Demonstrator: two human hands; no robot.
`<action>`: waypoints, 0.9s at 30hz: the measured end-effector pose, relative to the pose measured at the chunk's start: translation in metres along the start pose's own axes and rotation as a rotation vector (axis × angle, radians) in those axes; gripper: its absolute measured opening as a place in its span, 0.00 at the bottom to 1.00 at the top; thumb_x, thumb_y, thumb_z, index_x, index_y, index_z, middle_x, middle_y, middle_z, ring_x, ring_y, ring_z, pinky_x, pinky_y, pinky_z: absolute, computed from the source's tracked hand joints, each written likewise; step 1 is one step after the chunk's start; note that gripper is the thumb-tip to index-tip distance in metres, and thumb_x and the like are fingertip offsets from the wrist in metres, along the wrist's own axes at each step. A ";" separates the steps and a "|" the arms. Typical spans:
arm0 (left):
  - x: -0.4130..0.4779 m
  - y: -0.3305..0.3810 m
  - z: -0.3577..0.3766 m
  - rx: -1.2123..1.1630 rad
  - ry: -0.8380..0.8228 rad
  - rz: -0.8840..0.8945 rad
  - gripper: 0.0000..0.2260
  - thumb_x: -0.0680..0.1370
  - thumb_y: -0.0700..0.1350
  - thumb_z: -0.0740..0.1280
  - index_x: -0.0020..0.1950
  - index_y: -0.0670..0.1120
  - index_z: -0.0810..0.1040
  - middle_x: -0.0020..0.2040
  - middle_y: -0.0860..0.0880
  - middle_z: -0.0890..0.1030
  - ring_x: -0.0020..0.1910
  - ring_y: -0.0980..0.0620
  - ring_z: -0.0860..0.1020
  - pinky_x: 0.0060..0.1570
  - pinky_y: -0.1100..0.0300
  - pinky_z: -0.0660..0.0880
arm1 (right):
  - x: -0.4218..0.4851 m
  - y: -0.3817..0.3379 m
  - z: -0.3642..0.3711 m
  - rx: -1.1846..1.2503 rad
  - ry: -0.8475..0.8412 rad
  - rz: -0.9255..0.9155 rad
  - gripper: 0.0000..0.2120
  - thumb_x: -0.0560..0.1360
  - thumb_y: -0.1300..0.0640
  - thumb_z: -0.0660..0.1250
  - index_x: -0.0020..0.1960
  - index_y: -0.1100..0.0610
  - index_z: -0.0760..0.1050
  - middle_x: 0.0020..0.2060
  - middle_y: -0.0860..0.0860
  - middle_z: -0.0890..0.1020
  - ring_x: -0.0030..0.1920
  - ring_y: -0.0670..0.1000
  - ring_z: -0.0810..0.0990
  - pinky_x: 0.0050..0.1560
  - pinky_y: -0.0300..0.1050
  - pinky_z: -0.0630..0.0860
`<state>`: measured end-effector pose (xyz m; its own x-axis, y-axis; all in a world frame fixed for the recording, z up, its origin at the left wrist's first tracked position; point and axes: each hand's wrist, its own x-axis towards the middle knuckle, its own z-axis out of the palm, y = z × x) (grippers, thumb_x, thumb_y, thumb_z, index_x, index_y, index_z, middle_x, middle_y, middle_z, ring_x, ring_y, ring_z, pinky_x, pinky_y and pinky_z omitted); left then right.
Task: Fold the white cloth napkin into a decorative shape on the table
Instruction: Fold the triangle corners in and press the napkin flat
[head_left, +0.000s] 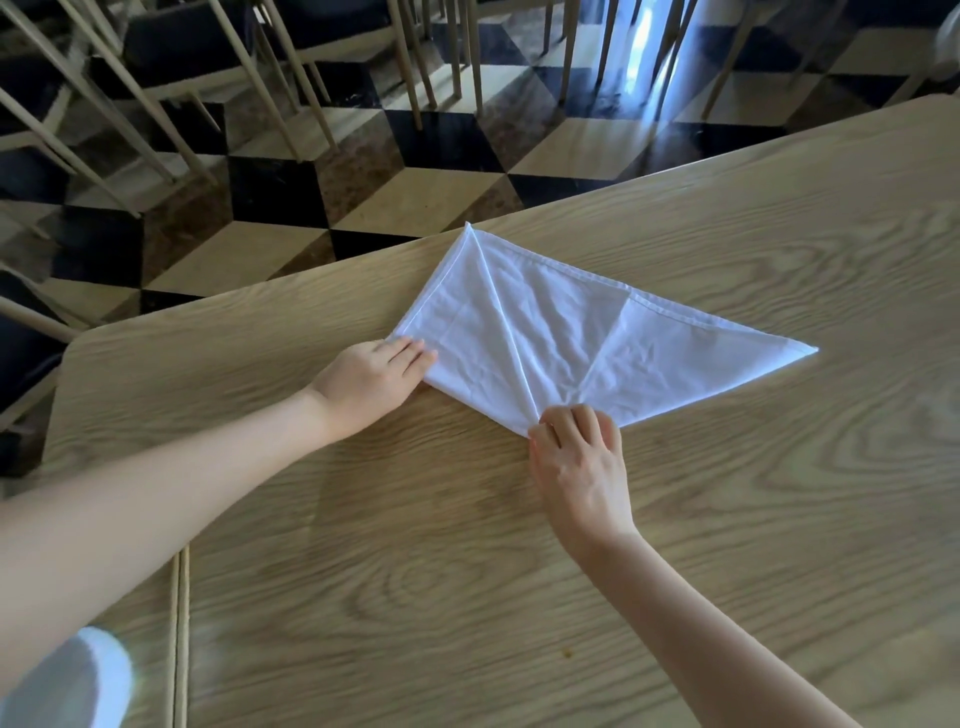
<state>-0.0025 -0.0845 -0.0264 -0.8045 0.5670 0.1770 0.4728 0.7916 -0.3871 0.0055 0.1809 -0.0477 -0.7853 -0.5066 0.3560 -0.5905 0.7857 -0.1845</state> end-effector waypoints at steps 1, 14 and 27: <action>0.001 0.000 -0.001 -0.012 -0.007 -0.024 0.19 0.79 0.31 0.51 0.47 0.39 0.82 0.42 0.44 0.85 0.42 0.48 0.84 0.40 0.57 0.81 | 0.001 0.000 0.000 -0.015 0.006 -0.016 0.10 0.61 0.70 0.70 0.37 0.58 0.75 0.36 0.52 0.76 0.39 0.55 0.72 0.45 0.46 0.65; -0.009 0.147 -0.086 -0.093 -0.186 -0.260 0.12 0.59 0.34 0.56 0.26 0.47 0.75 0.20 0.50 0.71 0.19 0.50 0.71 0.21 0.64 0.63 | -0.045 0.076 -0.039 0.061 0.034 -0.111 0.04 0.69 0.63 0.68 0.42 0.56 0.79 0.40 0.50 0.81 0.41 0.54 0.75 0.49 0.48 0.68; 0.093 0.281 -0.135 -0.423 -0.346 -0.505 0.12 0.55 0.39 0.51 0.19 0.45 0.74 0.16 0.51 0.69 0.16 0.55 0.69 0.29 0.63 0.51 | -0.027 0.161 -0.057 0.119 -0.049 0.111 0.06 0.70 0.56 0.66 0.45 0.52 0.81 0.46 0.51 0.80 0.50 0.55 0.69 0.53 0.51 0.65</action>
<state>0.1038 0.2214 0.0040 -0.9948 0.0616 -0.0810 0.0569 0.9966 0.0597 -0.0578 0.3407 -0.0349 -0.8534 -0.4377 0.2831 -0.5151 0.7917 -0.3285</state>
